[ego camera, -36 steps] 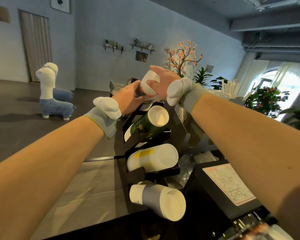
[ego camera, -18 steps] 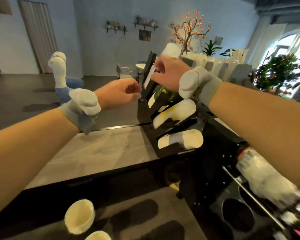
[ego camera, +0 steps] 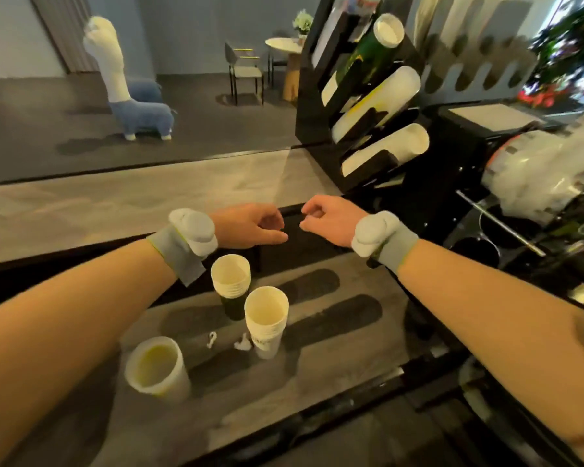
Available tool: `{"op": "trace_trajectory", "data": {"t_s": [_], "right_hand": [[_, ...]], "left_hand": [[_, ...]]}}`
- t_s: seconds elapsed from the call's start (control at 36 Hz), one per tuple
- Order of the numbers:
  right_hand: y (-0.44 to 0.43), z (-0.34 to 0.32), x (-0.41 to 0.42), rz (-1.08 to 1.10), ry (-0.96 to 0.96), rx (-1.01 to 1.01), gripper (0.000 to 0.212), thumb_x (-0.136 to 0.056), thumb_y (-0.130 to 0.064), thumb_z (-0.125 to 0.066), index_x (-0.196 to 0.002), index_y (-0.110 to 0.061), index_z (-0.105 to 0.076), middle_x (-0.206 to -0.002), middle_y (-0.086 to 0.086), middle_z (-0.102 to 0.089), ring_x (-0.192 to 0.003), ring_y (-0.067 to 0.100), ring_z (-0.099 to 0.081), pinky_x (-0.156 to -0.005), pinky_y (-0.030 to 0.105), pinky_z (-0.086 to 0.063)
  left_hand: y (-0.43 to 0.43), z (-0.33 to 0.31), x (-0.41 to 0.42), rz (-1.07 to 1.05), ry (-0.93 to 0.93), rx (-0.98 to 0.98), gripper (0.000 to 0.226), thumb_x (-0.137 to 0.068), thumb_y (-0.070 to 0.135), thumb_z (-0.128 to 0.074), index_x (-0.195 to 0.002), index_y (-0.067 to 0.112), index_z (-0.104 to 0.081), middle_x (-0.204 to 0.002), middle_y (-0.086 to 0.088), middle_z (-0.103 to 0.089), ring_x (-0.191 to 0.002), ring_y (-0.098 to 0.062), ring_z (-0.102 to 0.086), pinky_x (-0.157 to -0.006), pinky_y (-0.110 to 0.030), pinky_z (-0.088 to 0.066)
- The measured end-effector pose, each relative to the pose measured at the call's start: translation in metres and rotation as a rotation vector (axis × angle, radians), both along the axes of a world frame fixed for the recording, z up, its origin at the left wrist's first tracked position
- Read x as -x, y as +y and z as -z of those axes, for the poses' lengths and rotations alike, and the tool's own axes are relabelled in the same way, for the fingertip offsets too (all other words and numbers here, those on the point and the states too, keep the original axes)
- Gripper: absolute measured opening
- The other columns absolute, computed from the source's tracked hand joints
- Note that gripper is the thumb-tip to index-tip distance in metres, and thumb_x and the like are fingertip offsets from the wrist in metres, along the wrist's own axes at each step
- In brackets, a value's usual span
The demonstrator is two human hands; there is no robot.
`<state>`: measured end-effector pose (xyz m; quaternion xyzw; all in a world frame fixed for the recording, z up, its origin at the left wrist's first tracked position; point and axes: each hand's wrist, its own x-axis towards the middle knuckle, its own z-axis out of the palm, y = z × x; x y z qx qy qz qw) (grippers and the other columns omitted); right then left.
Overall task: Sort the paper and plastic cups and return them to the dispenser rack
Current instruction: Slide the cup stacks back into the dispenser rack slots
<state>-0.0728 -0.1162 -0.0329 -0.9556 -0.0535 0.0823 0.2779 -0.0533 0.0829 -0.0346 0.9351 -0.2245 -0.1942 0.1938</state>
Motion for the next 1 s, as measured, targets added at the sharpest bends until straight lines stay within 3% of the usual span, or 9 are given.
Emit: {"op": "trace_trajectory", "data": {"t_s": [0.22, 0.36, 0.47, 0.56, 0.67, 0.78, 0.86, 0.97, 1.0], "right_hand": [[0.011, 0.110, 0.041, -0.031, 0.320, -0.030, 0.075, -0.085, -0.023, -0.074, -0.148, -0.010, -0.036, -0.142, 0.008, -0.052, -0.126, 0.024, -0.054, -0.098, 0.031, -0.046], [0.019, 0.162, 0.056, 0.010, 0.417, -0.143, 0.085, -0.085, -0.011, -0.074, -0.153, -0.010, -0.024, -0.150, 0.013, -0.042, -0.134, 0.029, -0.046, -0.098, 0.023, -0.041], [0.030, 0.185, 0.056, -0.001, 0.452, -0.172, 0.086, -0.081, -0.014, -0.078, -0.150, -0.010, -0.028, -0.143, 0.010, -0.050, -0.129, 0.029, -0.051, -0.096, 0.031, -0.043], [0.036, 0.196, 0.056, -0.010, 0.422, -0.253, 0.080, -0.080, -0.005, -0.077, -0.147, -0.008, -0.033, -0.141, 0.009, -0.052, -0.131, 0.026, -0.050, -0.089, 0.019, -0.038], [0.040, 0.207, 0.056, -0.014, 0.358, -0.326, 0.084, -0.077, 0.004, -0.077, -0.147, -0.003, -0.031, -0.139, 0.010, -0.051, -0.125, 0.017, -0.048, -0.079, 0.002, -0.031], [0.041, 0.215, 0.054, 0.026, 0.346, -0.391, 0.077, -0.075, 0.005, -0.078, -0.141, -0.002, -0.039, -0.125, 0.002, -0.054, -0.119, 0.015, -0.052, -0.080, 0.007, -0.036], [0.036, 0.217, 0.049, 0.053, 0.429, -0.457, 0.084, -0.073, 0.002, -0.081, -0.143, -0.009, -0.038, -0.133, 0.004, -0.055, -0.127, 0.021, -0.052, -0.090, 0.023, -0.045], [0.020, 0.191, 0.043, 0.047, 0.464, -0.539, 0.076, -0.076, -0.013, -0.083, -0.140, -0.018, -0.043, -0.124, -0.007, -0.056, -0.114, 0.009, -0.052, -0.074, 0.011, -0.046], [0.013, 0.181, 0.040, 0.060, 0.430, -0.548, 0.073, -0.076, -0.018, -0.083, -0.138, -0.020, -0.045, -0.122, -0.007, -0.058, -0.114, 0.011, -0.054, -0.078, 0.015, -0.048]], "left_hand": [[0.000, 0.073, 0.034, 0.062, 0.054, -0.157, 0.089, -0.079, 0.059, -0.069, -0.150, 0.022, -0.030, -0.151, 0.003, -0.040, -0.135, -0.020, -0.044, -0.110, -0.033, -0.037], [-0.002, 0.121, 0.038, 0.117, 0.027, -0.200, 0.077, -0.063, 0.059, -0.078, -0.125, 0.025, -0.048, -0.119, 0.002, -0.060, -0.110, -0.018, -0.061, -0.094, -0.039, -0.052], [0.001, 0.150, 0.040, 0.128, -0.080, -0.243, 0.095, -0.058, 0.059, -0.080, -0.137, 0.024, -0.039, -0.133, -0.002, -0.050, -0.121, -0.023, -0.055, -0.097, -0.042, -0.051], [0.000, 0.162, 0.044, 0.124, -0.047, -0.212, 0.114, -0.067, 0.043, -0.085, -0.154, 0.017, -0.015, -0.149, -0.008, -0.032, -0.136, -0.027, -0.039, -0.108, -0.041, -0.041], [0.002, 0.179, 0.045, 0.064, -0.018, -0.152, 0.117, -0.068, 0.030, -0.086, -0.154, 0.028, -0.007, -0.146, -0.007, -0.028, -0.137, -0.030, -0.037, -0.107, -0.042, -0.043], [0.003, 0.180, 0.042, 0.034, -0.015, -0.091, 0.112, -0.067, 0.031, -0.086, -0.152, 0.028, -0.013, -0.139, -0.006, -0.036, -0.130, -0.027, -0.045, -0.102, -0.039, -0.046], [0.006, 0.171, 0.036, -0.010, 0.022, -0.029, 0.109, -0.068, 0.035, -0.085, -0.152, 0.027, -0.016, -0.140, -0.005, -0.039, -0.130, -0.025, -0.045, -0.102, -0.036, -0.043], [0.005, 0.148, 0.025, -0.165, 0.137, 0.188, 0.119, -0.069, 0.036, -0.086, -0.156, 0.025, -0.006, -0.149, -0.002, -0.040, -0.134, -0.021, -0.043, -0.106, -0.034, -0.037], [0.003, 0.138, 0.021, -0.207, 0.144, 0.246, 0.118, -0.070, 0.037, -0.085, -0.156, 0.026, -0.005, -0.148, -0.003, -0.042, -0.130, -0.021, -0.046, -0.103, -0.033, -0.039]]}}
